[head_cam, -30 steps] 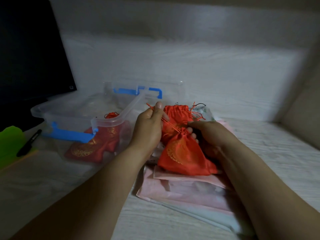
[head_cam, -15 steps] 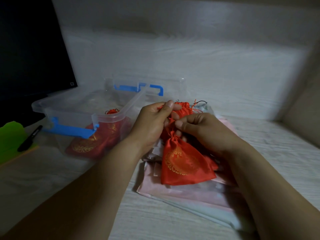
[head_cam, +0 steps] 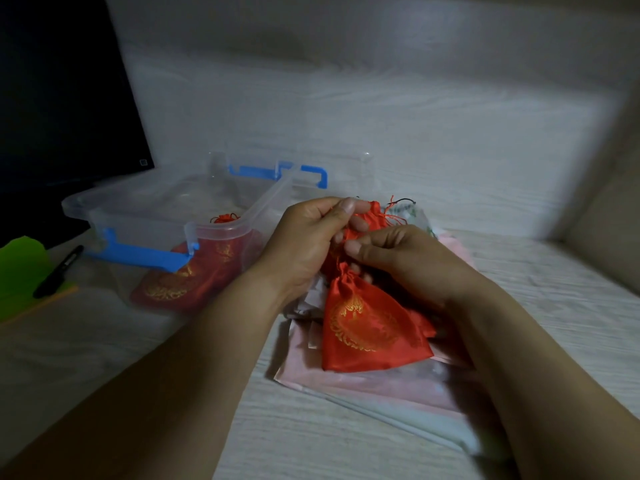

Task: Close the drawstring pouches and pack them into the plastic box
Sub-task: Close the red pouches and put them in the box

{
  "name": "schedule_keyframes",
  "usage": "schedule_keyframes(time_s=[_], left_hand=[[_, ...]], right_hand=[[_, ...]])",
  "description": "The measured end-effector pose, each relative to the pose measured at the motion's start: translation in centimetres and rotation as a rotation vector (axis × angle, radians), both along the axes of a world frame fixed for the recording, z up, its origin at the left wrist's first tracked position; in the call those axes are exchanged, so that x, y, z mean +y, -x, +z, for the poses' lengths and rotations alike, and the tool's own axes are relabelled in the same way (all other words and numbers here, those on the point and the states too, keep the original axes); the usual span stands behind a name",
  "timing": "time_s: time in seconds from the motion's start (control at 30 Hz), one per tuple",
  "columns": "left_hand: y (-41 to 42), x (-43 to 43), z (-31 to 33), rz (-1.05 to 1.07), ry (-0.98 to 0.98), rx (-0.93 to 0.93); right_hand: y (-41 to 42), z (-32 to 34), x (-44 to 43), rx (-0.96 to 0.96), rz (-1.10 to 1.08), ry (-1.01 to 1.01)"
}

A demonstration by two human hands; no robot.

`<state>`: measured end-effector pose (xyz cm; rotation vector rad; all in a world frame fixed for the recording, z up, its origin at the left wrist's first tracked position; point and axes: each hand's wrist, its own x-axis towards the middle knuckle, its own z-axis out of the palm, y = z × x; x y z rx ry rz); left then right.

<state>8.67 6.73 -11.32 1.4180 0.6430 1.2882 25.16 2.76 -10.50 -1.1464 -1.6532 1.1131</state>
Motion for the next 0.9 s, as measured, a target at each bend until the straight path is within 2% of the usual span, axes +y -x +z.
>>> schedule_keyframes(time_s=[0.17,0.33,0.43,0.5,0.57,0.63,0.77,0.9], left_hand=[[-0.2,0.3,0.3,0.036,-0.047,-0.01],[-0.5,-0.3,0.8,-0.07,-0.095,-0.085],[-0.2,0.2,0.5,0.031,-0.16,-0.093],[-0.1,0.4,0.2,0.218,-0.218,-0.005],[0.0,0.4,-0.4,0.369,-0.217,0.072],[0.2,0.4,-0.7,0.407,-0.187,0.183],[0.3,0.3,-1.1,0.189,-0.156,0.386],[-0.2,-0.3,-1.2,-0.087,-0.057,0.315]], right_hand=[[0.7,0.5,-0.6,-0.154,-0.036,-0.092],[1.0,0.1,-0.4,-0.216,-0.091,-0.158],[0.6,-0.2,0.2,-0.063,-0.116,-0.044],[0.1,-0.3,0.5,0.116,-0.113,0.077],[-0.1,-0.2,0.8,0.218,-0.109,0.133],[-0.2,-0.2,0.9,0.268,-0.101,0.162],[-0.2,0.0,0.8,0.322,-0.083,0.186],[-0.4,0.1,0.7,0.275,-0.089,0.167]])
